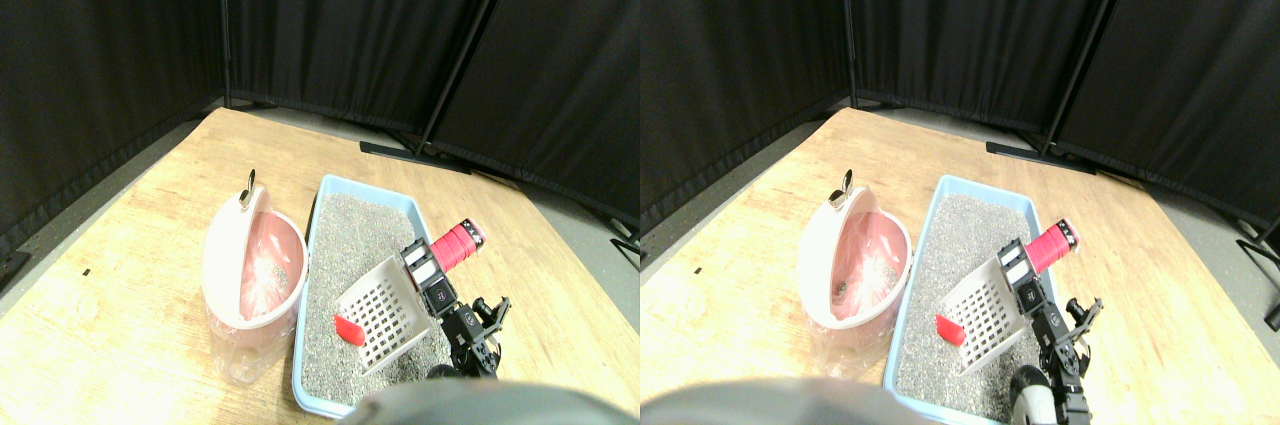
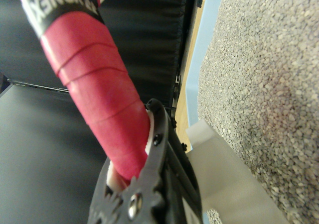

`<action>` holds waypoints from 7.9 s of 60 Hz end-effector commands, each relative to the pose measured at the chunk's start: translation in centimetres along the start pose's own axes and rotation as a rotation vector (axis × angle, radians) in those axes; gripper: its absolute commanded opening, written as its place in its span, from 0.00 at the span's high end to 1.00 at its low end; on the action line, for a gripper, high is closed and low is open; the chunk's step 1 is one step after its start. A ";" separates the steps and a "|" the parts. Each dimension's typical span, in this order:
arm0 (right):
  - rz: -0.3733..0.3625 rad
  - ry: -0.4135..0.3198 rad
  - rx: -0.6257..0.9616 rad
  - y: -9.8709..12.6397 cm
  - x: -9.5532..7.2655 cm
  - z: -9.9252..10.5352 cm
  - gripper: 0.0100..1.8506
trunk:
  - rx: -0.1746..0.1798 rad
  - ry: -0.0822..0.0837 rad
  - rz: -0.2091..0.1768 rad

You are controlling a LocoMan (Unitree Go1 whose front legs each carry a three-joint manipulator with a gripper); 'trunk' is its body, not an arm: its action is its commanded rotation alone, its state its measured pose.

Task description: Scoop (unimanual)

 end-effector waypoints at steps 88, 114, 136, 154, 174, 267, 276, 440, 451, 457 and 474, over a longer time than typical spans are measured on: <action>-0.383 0.003 1.019 -9.8 -0.4 -4.4 0.98 | 0.018 -0.001 -0.026; -0.440 -0.049 1.207 -8.9 0.2 -5.1 0.98 | 0.010 -0.008 -0.017; -0.469 -0.115 1.414 -9.1 0.7 -4.1 0.98 | 0.012 -0.014 -0.012; -0.453 -0.130 1.543 -9.4 1.2 -3.5 0.98 | 0.007 -0.015 -0.009; -0.436 -0.130 1.593 -9.3 1.5 -3.7 0.98 | 0.004 -0.013 -0.005; -0.192 -0.046 0.854 -10.7 3.3 0.1 0.98 | -0.072 -0.070 0.126; -0.160 -0.029 0.800 -10.5 3.9 0.6 0.98 | -0.085 -0.076 0.147; 0.075 0.225 0.302 -6.1 9.5 7.0 0.91 | -0.138 -0.091 0.227; 0.056 0.204 0.307 -6.1 9.8 7.0 0.90 | -0.137 -0.087 0.227; 0.047 0.226 0.300 -6.1 10.0 6.7 0.91 | -0.137 -0.082 0.226; 0.043 0.241 0.292 -6.5 10.5 7.1 0.90 | -0.133 -0.080 0.222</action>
